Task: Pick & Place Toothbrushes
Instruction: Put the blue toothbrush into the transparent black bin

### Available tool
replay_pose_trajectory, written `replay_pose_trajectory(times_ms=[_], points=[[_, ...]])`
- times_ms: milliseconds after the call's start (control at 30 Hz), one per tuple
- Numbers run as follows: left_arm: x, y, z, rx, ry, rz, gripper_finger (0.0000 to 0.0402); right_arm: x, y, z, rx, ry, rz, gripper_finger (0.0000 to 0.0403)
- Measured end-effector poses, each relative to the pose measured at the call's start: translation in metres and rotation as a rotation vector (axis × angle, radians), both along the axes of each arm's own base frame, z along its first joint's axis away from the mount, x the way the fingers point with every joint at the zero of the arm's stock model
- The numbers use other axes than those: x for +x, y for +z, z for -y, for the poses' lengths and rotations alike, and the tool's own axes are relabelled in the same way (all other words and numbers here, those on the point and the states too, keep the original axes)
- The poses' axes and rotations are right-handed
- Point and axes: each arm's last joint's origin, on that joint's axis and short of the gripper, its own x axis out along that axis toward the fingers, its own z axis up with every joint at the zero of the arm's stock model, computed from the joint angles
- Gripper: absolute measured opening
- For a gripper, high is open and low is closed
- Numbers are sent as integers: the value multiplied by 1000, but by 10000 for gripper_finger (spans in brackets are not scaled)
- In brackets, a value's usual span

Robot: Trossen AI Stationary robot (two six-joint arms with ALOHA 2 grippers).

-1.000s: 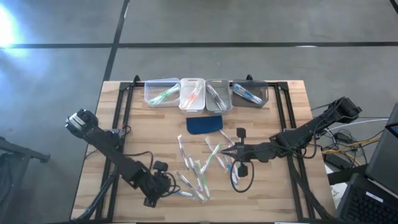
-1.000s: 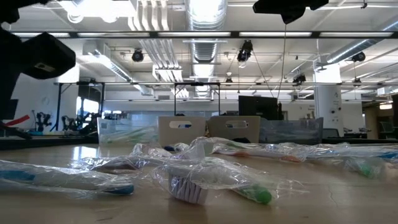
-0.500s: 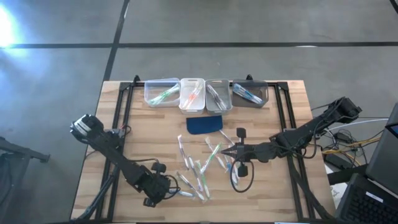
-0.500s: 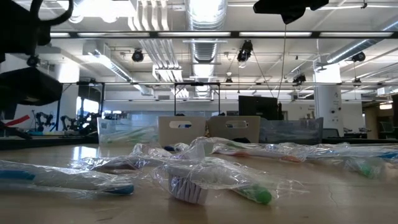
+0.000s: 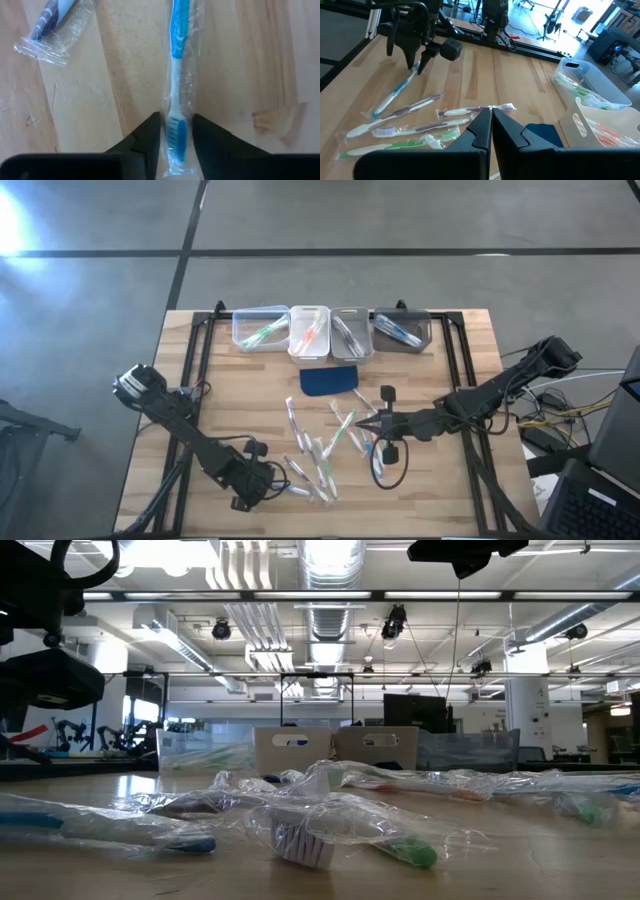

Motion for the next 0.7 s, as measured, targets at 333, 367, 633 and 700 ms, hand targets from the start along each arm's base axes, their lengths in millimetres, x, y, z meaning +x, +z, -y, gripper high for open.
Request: replay_pose_trajectory(times_ms=[333, 367, 633, 700], points=[[-1, 0, 0, 4, -41, -8, 43, 0, 0, 0, 0, 0, 0, 24], [-1, 0, 0, 5, -46, -9, 42, 0, 0, 0, 0, 0, 0, 24], [-1, 2, 0, 10, -52, -25, 39, 0, 0, 0, 0, 0, 0, 10], [0, 4, 1, 11, -56, -29, 38, 0, 0, 0, 0, 0, 0, 11]])
